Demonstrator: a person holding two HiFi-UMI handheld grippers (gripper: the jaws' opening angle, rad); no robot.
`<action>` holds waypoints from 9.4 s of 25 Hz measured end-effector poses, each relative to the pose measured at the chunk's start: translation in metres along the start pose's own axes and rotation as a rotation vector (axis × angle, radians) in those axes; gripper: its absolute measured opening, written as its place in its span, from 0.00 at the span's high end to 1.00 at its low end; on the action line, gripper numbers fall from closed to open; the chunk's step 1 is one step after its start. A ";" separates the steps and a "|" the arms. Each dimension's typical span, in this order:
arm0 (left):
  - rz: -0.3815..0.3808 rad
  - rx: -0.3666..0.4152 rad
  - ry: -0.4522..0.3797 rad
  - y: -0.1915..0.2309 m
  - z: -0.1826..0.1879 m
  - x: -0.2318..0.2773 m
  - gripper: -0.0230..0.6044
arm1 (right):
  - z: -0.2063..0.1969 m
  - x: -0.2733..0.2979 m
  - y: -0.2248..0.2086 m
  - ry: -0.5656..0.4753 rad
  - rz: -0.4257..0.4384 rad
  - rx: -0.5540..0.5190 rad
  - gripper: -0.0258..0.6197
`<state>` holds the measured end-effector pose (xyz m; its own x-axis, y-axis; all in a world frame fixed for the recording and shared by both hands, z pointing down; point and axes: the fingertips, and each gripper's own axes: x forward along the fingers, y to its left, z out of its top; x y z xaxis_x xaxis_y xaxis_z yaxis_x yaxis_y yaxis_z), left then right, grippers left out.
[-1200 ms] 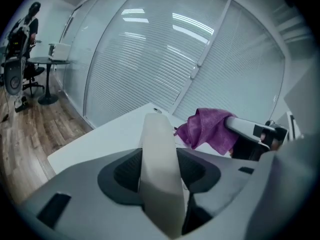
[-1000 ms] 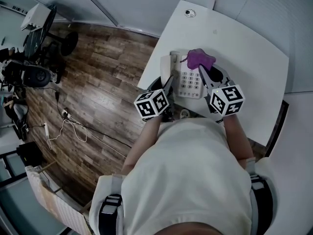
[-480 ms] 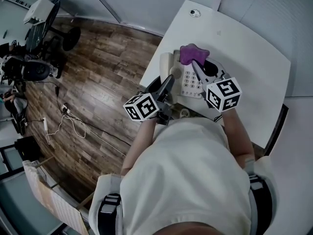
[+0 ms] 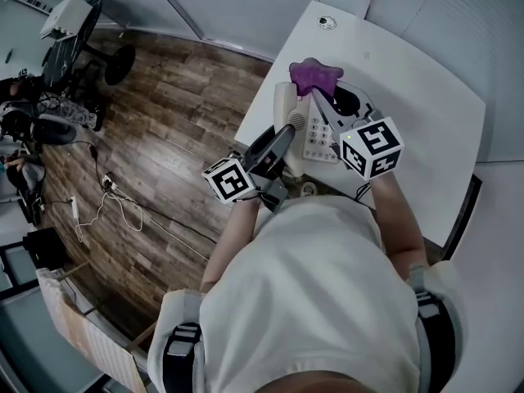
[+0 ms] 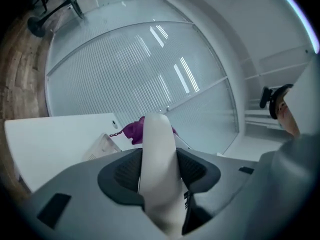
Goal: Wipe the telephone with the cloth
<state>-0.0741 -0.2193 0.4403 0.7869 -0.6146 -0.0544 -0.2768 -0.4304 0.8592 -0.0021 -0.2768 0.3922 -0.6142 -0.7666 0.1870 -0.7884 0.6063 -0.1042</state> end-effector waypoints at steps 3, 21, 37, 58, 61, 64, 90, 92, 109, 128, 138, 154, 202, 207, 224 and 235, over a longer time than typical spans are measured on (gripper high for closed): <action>-0.058 -0.040 -0.008 -0.009 0.002 -0.001 0.61 | 0.012 0.001 0.008 -0.017 0.016 -0.023 0.85; -0.223 -0.210 -0.049 -0.027 0.007 0.001 0.61 | 0.022 -0.003 0.047 -0.048 0.153 -0.067 0.85; -0.221 -0.224 -0.081 -0.024 0.009 -0.001 0.61 | -0.010 -0.013 0.066 0.007 0.221 -0.053 0.85; -0.234 -0.250 -0.078 -0.024 0.008 -0.001 0.61 | -0.035 -0.017 0.099 0.079 0.383 -0.106 0.85; -0.232 -0.246 -0.077 -0.023 0.008 -0.001 0.61 | -0.037 -0.019 0.100 0.092 0.411 -0.085 0.85; -0.226 -0.240 -0.076 -0.023 0.008 -0.001 0.61 | -0.040 -0.022 0.102 0.110 0.431 -0.089 0.85; -0.148 -0.175 -0.131 -0.009 0.023 -0.002 0.61 | -0.042 -0.036 0.107 0.133 0.456 -0.126 0.85; -0.131 -0.177 -0.152 -0.006 0.026 -0.002 0.61 | -0.041 -0.040 0.110 0.133 0.466 -0.123 0.85; -0.110 -0.172 -0.221 0.005 0.053 -0.009 0.61 | -0.050 -0.048 0.119 0.173 0.528 -0.098 0.85; -0.083 -0.133 -0.238 0.011 0.065 -0.007 0.61 | -0.079 -0.058 0.112 0.252 0.527 -0.068 0.85; -0.050 -0.126 -0.208 0.018 0.058 0.001 0.61 | -0.092 -0.065 0.083 0.278 0.437 -0.047 0.85; 0.235 0.054 0.016 0.066 0.012 0.016 0.61 | -0.071 -0.057 0.023 0.167 0.129 0.013 0.85; 0.482 0.350 0.176 0.075 -0.044 0.012 0.61 | -0.085 -0.075 -0.001 0.091 -0.034 0.214 0.85; 0.478 0.369 0.158 0.053 -0.040 -0.014 0.86 | -0.080 -0.077 0.018 0.086 -0.071 0.226 0.85; 0.396 0.379 0.218 0.011 -0.056 -0.108 0.93 | -0.089 -0.108 0.138 0.084 -0.089 0.244 0.85; 0.400 0.407 0.244 -0.011 -0.085 -0.187 0.93 | -0.102 -0.145 0.217 0.085 -0.095 0.264 0.85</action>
<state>-0.1712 -0.0432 0.4839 0.6690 -0.6325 0.3905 -0.7265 -0.4454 0.5233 -0.0805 -0.0123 0.4419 -0.5414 -0.7899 0.2880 -0.8303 0.4483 -0.3311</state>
